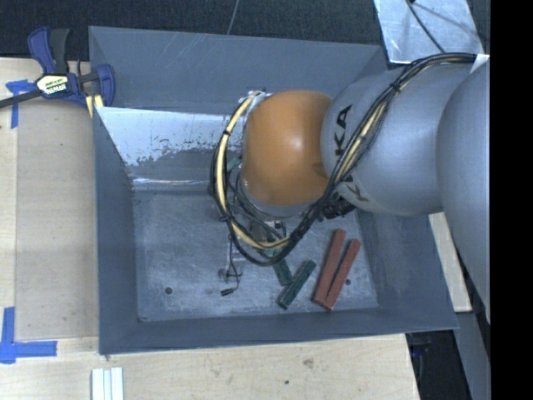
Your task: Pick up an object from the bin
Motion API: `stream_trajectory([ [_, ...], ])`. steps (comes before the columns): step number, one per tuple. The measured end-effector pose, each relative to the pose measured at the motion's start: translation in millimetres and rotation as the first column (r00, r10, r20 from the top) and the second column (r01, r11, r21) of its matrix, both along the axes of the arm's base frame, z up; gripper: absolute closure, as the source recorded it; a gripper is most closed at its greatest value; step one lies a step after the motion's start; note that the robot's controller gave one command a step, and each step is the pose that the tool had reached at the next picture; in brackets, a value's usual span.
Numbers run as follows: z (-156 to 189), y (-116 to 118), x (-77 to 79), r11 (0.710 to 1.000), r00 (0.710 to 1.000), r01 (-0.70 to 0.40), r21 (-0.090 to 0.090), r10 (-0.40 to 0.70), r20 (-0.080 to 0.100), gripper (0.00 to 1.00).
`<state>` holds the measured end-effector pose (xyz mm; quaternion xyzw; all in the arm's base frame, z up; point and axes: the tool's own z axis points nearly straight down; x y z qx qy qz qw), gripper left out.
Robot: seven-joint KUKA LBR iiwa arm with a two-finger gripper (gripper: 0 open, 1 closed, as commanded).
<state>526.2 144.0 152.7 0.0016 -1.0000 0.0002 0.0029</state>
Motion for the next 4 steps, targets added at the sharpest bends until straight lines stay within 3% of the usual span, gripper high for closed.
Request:
stream_trajectory([
  [1, -4.4, -11.0, 6.3, 1.000, 0.999, -0.028, 0.005, 0.028, 0.015, 0.00],
  [2, -69.1, -97.2, 25.3, 0.994, 0.994, -0.109, 0.000, 0.109, 0.010, 0.00],
  [3, -82.9, -119.1, 19.1, 0.996, 0.996, -0.093, -0.003, 0.093, 0.005, 0.00],
  [4, -57.6, -139.4, 26.1, 0.995, 0.995, -0.098, 0.001, 0.098, 0.008, 0.00],
])
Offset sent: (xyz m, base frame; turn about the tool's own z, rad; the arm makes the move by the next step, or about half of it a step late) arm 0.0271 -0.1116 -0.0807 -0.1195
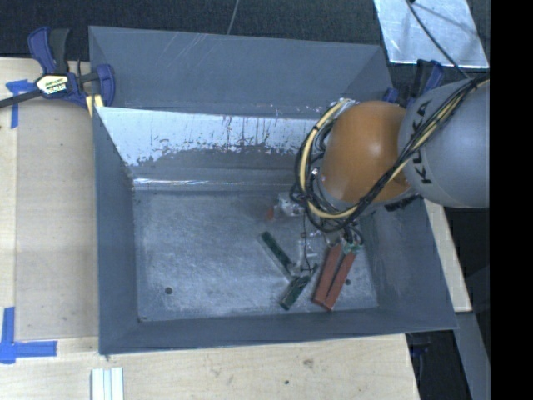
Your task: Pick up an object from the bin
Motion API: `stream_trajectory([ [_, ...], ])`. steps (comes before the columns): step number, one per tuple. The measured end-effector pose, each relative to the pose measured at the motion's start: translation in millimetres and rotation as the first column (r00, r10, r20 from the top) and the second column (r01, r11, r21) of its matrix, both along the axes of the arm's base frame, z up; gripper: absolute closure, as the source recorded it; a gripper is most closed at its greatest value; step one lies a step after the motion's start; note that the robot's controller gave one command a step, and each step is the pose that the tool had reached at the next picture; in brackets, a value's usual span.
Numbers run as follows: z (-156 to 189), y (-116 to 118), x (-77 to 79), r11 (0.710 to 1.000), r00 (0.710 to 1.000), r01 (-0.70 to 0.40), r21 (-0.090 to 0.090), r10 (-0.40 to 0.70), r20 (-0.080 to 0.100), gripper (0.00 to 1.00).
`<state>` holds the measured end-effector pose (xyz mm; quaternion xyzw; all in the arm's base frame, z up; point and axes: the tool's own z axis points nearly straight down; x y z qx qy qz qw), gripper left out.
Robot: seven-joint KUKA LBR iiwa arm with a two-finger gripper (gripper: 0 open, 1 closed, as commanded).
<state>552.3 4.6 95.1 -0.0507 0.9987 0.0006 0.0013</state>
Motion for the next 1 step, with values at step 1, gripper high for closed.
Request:
stream_trajectory([
  [1, -16.4, -37.7, -1.4, 0.991, 0.991, -0.134, -0.002, 0.134, 0.001, 0.00],
])
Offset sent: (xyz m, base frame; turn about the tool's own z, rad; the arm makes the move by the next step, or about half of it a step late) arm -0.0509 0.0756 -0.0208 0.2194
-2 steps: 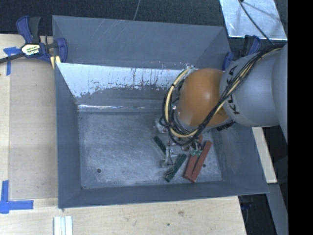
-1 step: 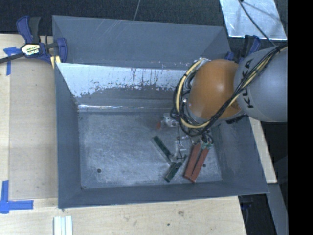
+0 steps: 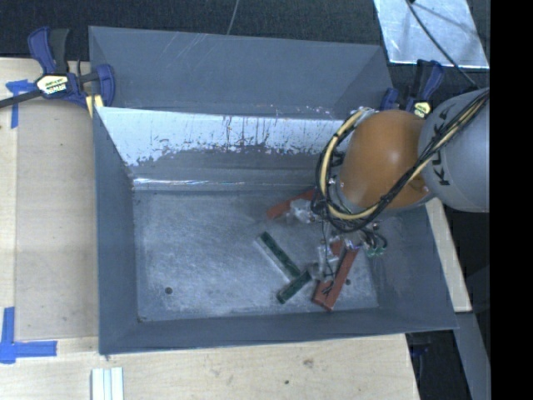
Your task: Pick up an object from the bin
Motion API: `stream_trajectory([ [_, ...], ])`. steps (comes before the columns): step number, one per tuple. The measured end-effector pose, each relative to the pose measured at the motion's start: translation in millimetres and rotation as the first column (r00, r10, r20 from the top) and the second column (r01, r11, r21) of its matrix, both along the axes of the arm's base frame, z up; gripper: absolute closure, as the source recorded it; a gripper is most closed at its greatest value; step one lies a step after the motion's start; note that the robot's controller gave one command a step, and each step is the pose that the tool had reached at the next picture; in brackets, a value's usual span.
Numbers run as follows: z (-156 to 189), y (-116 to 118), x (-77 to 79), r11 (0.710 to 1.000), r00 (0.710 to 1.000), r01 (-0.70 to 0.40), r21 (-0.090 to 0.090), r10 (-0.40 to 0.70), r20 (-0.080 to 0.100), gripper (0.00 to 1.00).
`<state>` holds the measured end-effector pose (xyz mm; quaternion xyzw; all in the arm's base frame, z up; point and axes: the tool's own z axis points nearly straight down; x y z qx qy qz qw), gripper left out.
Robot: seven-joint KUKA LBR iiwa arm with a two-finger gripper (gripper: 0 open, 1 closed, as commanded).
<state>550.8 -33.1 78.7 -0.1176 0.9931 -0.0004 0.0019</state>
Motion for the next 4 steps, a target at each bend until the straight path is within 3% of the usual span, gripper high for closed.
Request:
stream_trajectory([
  [1, -2.0, 60.3, -28.4, 0.976, 0.976, 0.217, 0.000, -0.217, -0.001, 0.00],
  [2, -7.7, -36.5, -46.4, 0.999, 0.999, -0.041, -0.003, 0.041, 0.003, 1.00],
  [3, -7.6, -33.3, -46.1, 0.999, 0.999, -0.045, -0.001, 0.045, 0.003, 1.00],
  [4, 170.7, 12.2, -21.2, 0.997, 0.997, -0.079, 0.000, 0.079, 0.006, 1.00],
])
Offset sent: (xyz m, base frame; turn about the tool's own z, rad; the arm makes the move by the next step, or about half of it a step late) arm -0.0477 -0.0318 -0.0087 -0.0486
